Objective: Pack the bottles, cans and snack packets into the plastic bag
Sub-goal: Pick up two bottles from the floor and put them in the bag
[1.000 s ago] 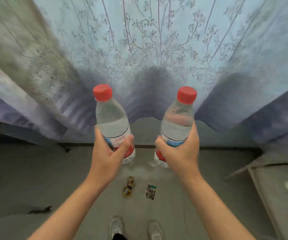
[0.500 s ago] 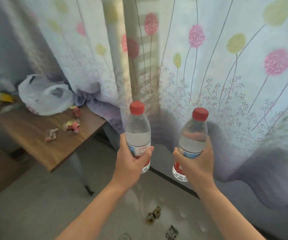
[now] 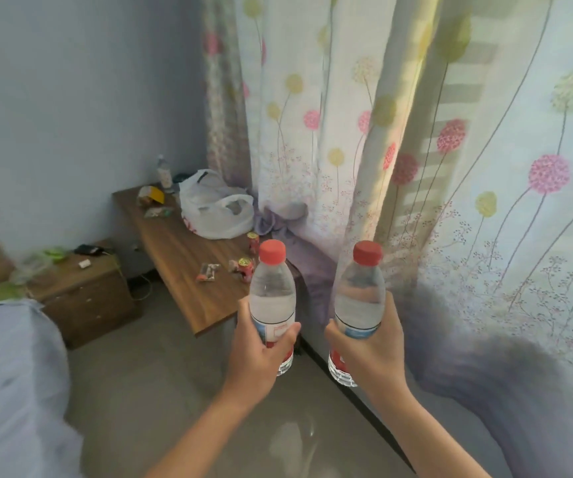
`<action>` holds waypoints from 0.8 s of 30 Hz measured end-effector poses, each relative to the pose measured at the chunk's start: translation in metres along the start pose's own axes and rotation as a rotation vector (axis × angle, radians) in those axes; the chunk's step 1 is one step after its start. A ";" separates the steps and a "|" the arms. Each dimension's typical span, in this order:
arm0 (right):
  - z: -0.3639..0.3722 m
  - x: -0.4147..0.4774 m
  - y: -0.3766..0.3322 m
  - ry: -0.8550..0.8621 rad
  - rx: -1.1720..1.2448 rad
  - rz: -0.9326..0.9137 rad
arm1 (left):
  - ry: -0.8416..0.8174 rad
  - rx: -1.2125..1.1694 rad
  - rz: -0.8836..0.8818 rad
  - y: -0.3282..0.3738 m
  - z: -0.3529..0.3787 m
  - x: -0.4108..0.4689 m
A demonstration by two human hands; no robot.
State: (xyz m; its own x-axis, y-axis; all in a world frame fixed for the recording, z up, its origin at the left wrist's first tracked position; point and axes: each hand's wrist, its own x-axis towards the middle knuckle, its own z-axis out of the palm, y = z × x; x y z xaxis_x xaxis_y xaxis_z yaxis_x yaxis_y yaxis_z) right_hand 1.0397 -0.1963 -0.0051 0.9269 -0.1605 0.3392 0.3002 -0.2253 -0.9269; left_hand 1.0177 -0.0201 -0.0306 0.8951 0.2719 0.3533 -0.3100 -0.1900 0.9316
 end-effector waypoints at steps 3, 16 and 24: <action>0.042 0.006 -0.009 -0.041 0.019 0.004 | 0.046 0.043 0.022 -0.008 -0.036 0.017; 0.224 0.042 -0.054 -0.015 0.063 -0.051 | 0.075 0.054 0.012 -0.032 -0.221 0.137; 0.338 0.078 -0.046 -0.071 0.057 -0.084 | 0.110 0.024 -0.056 -0.069 -0.295 0.203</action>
State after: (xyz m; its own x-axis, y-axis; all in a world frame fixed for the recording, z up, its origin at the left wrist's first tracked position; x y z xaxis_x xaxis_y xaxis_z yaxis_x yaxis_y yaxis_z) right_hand 1.1737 0.1261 0.0099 0.9109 -0.0744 0.4059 0.3881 -0.1798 -0.9039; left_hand 1.1266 0.3263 0.0027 0.8700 0.3840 0.3094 -0.2517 -0.1938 0.9482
